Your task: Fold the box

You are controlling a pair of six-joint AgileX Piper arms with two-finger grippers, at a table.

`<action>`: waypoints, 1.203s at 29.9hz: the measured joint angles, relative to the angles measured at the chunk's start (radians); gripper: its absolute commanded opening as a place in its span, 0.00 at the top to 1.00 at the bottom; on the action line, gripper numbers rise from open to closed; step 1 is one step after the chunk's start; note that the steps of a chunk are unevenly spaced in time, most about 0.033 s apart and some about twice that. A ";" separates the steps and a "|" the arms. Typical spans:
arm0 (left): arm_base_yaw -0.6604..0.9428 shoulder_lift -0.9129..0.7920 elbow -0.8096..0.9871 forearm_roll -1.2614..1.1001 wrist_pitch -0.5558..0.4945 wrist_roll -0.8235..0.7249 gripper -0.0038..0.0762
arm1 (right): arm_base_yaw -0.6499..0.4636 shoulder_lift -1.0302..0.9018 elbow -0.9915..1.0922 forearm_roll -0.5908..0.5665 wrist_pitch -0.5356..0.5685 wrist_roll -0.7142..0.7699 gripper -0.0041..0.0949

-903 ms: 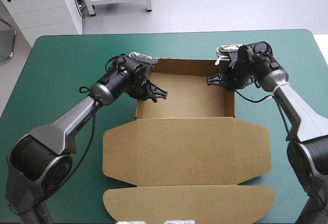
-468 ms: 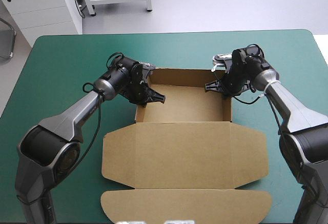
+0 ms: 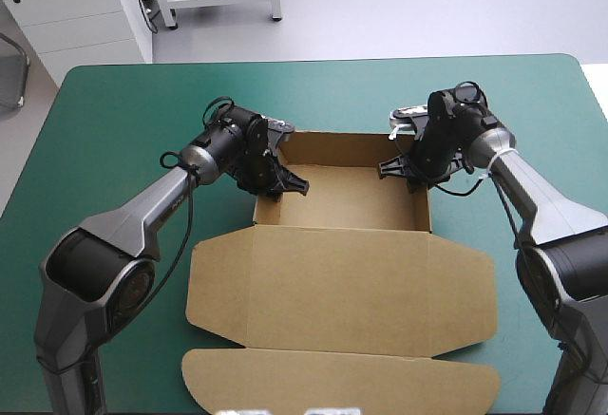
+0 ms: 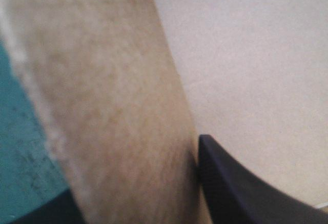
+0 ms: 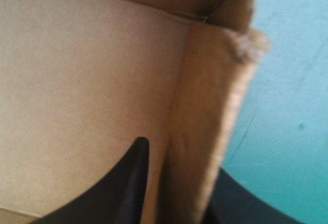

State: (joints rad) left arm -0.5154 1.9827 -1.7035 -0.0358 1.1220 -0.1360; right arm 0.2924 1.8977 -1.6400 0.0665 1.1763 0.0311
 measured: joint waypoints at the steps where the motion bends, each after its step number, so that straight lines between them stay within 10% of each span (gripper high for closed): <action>1: -0.002 -0.001 0.000 0.001 0.000 0.006 0.20 | 0.002 0.000 0.000 0.014 0.014 -0.005 0.26; 5: -0.003 -0.001 0.000 0.016 0.026 0.012 0.12 | 0.011 0.002 0.000 0.038 0.039 -0.009 0.01; 24: -0.012 -0.275 0.003 0.072 -0.028 0.017 0.15 | -0.009 -0.143 0.000 0.029 0.053 0.026 0.02; 30: -0.012 -0.422 0.003 0.148 0.042 0.036 0.40 | -0.014 -0.261 0.000 -0.028 0.058 0.026 0.02; 36: -0.012 -0.589 0.003 0.155 0.124 0.103 0.96 | -0.014 -0.364 0.000 -0.035 0.063 0.023 0.02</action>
State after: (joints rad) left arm -0.5275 1.3937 -1.7004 0.1196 1.2461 -0.0331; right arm 0.2789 1.5333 -1.6400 0.0310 1.2389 0.0542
